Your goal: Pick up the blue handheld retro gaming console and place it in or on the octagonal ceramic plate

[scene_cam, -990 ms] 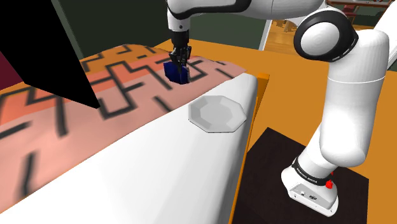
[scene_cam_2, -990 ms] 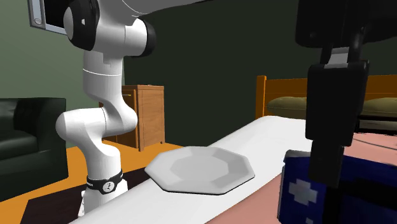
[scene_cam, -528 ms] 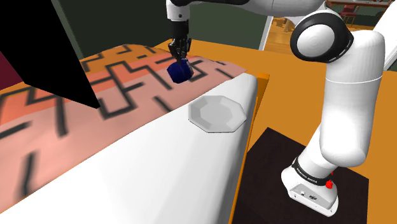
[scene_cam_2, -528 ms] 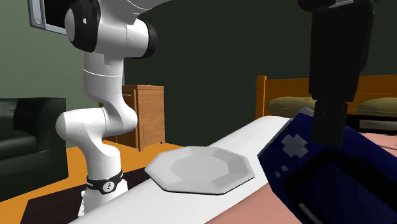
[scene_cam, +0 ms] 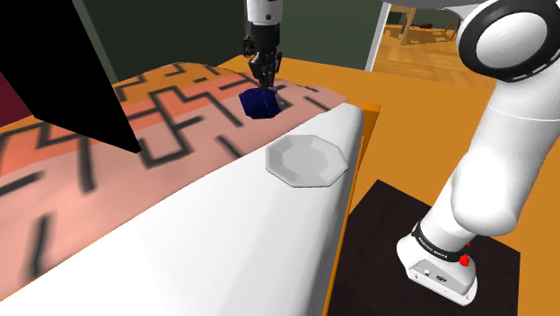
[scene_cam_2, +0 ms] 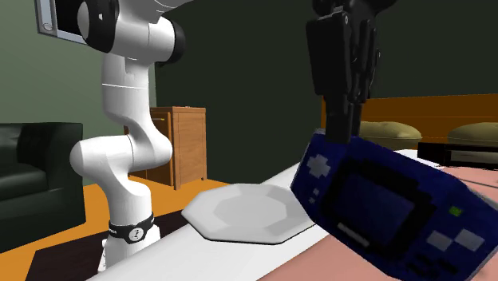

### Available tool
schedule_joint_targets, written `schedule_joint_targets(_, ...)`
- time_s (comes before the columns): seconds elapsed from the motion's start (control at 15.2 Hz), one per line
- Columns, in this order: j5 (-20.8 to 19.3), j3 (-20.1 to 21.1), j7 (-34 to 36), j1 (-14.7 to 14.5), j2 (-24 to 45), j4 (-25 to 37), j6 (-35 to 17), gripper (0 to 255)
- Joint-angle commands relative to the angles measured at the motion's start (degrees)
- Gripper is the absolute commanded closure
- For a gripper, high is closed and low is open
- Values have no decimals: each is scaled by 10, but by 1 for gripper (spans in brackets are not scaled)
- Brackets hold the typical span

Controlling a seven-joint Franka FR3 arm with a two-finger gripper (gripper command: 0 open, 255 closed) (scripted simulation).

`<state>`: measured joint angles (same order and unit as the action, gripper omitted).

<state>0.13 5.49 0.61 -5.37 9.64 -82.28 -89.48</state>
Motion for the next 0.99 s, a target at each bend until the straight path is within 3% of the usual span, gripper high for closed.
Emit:
schedule_joint_targets(0.0, 5, 2, 4, -1, -58, -74, -16, 255)
schedule_joint_targets(0.46, 24, 13, 23, -13, -216, -242, -28, 255)
schedule_joint_targets(0.92, 49, 28, 49, -31, -374, -372, -2, 255)
